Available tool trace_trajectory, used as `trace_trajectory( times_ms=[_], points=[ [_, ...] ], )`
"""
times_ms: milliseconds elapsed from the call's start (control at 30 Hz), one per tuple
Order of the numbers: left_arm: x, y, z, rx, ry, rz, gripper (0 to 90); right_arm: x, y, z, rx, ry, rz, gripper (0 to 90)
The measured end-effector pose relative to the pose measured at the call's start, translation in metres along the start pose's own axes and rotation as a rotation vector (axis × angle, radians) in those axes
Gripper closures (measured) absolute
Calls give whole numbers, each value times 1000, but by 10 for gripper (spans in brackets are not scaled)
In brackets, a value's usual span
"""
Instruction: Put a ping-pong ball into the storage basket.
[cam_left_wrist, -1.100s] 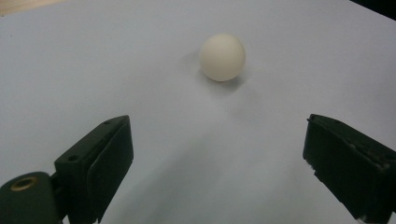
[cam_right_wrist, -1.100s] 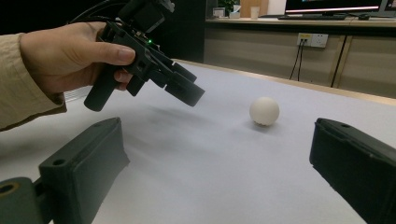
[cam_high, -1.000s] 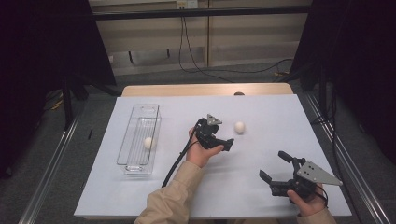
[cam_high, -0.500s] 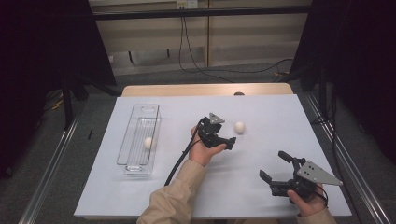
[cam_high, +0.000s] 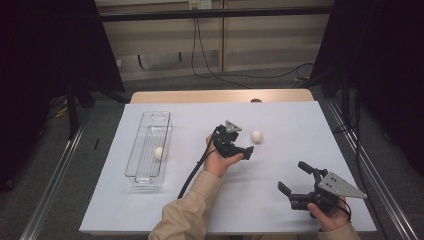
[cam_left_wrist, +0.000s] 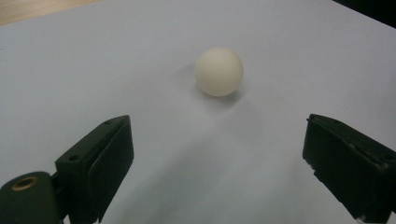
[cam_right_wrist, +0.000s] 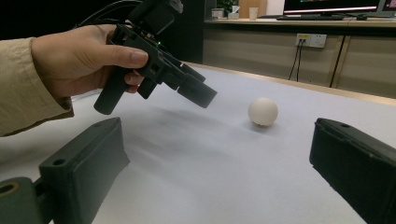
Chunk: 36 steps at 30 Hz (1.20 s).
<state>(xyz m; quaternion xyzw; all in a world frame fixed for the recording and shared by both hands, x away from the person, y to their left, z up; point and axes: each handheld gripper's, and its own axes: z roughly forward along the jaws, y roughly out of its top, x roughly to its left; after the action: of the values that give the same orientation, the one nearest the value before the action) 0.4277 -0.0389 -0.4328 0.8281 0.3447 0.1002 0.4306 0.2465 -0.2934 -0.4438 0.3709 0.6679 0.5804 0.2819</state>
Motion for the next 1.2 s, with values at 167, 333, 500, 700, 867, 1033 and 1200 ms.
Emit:
trace_trajectory(
  times_ms=[167,333,500,700,867,1033,1200],
  points=[
    [-1,1,4,3,0,-1,88,0,0,0,1,-2,1,28],
    [-2,1,8,3,2,2,88,0,0,0,0,-2,0,28],
    [-4,3,14,2,-2,2,88,0,0,0,-5,0,1,28],
    [-6,3,19,10,-5,6,88,0,0,0,-4,2,2,28],
    [-5,4,19,2,2,-1,88,0,0,-1,-4,1,1,28],
    [-4,5,20,5,5,2,88,0,0,0,-3,1,1,28],
    [-5,4,23,6,2,-7,88,-1,0,-1,-6,-2,1,29]
  ],
)
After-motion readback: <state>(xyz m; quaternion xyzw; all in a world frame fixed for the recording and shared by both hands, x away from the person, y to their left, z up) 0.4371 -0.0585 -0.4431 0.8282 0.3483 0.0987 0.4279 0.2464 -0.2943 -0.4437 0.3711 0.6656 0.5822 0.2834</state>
